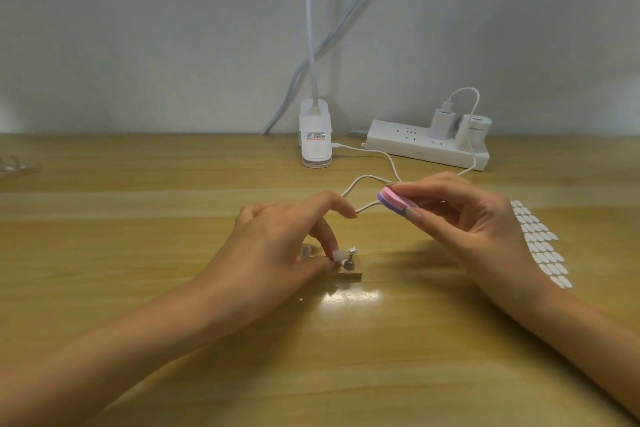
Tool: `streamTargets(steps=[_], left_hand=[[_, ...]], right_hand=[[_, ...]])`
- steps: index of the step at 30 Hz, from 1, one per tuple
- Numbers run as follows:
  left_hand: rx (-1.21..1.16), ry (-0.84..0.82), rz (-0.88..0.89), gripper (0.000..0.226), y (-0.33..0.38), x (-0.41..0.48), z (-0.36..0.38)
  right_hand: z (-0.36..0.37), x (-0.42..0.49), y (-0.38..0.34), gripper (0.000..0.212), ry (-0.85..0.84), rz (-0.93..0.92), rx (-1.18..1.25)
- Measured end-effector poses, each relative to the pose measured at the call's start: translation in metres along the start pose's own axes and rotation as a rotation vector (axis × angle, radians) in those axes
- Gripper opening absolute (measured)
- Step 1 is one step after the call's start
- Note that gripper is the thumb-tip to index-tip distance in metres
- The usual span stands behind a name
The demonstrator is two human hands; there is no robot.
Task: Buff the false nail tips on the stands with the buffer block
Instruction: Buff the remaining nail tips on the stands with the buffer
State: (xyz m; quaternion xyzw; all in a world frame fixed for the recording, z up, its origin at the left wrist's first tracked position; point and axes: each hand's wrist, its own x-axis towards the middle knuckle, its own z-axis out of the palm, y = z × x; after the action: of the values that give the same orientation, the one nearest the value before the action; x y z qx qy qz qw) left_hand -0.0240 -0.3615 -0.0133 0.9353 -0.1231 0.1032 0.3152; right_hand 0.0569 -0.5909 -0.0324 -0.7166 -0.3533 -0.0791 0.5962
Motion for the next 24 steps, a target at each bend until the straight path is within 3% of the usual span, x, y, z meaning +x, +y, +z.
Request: streamTargets(steps=[18,24], left_hand=[[0.029,-0.049,-0.005,0.056,0.001,0.001,-0.002],[0.141,-0.028,0.018,0.044,0.011,0.005,0.005]], right_hand=[[0.002,0.000,-0.001,0.027,-0.032,0.041,0.013],[0.000,0.001,-0.002,0.025,0.018,0.084,0.049]])
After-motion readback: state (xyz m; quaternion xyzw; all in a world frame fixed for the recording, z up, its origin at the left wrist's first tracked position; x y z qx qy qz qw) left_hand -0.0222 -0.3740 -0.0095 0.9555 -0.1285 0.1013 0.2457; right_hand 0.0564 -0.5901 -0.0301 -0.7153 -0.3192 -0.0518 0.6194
